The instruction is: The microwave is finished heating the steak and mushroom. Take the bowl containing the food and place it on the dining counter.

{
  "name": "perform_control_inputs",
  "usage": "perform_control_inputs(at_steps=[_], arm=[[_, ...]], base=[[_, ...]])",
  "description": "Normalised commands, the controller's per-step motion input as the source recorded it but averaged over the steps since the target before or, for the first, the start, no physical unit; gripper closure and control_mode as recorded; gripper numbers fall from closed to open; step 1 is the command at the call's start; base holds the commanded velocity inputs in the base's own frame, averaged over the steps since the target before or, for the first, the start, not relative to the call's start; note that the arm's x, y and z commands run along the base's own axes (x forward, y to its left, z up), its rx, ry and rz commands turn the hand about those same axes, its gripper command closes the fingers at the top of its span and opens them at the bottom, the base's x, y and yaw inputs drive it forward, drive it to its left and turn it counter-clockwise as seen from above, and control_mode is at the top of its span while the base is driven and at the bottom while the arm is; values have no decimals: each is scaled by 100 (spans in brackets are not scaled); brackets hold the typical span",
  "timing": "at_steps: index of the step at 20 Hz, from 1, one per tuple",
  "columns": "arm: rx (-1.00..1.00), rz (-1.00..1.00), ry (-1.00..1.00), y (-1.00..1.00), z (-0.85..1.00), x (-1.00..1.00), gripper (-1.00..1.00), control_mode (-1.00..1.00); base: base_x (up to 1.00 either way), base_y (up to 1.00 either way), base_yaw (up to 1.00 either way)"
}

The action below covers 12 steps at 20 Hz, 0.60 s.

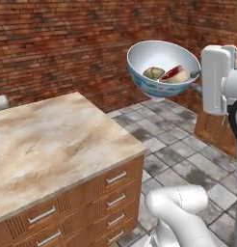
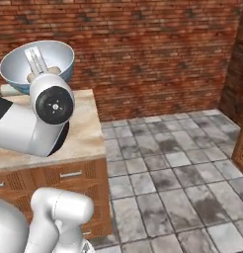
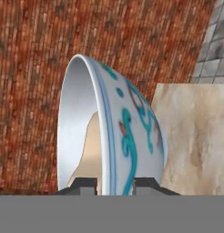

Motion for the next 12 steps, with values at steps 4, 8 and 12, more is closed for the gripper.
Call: perform_control_inputs(at_steps=[4, 8, 12], arm=[[0, 0, 0, 0, 0, 0, 100, 100], [0, 0, 0, 0, 0, 0, 100, 100], [0, 0, 0, 0, 0, 0, 100, 100]], base=[[90, -34, 76], [96, -73, 61], [99, -87, 52]])
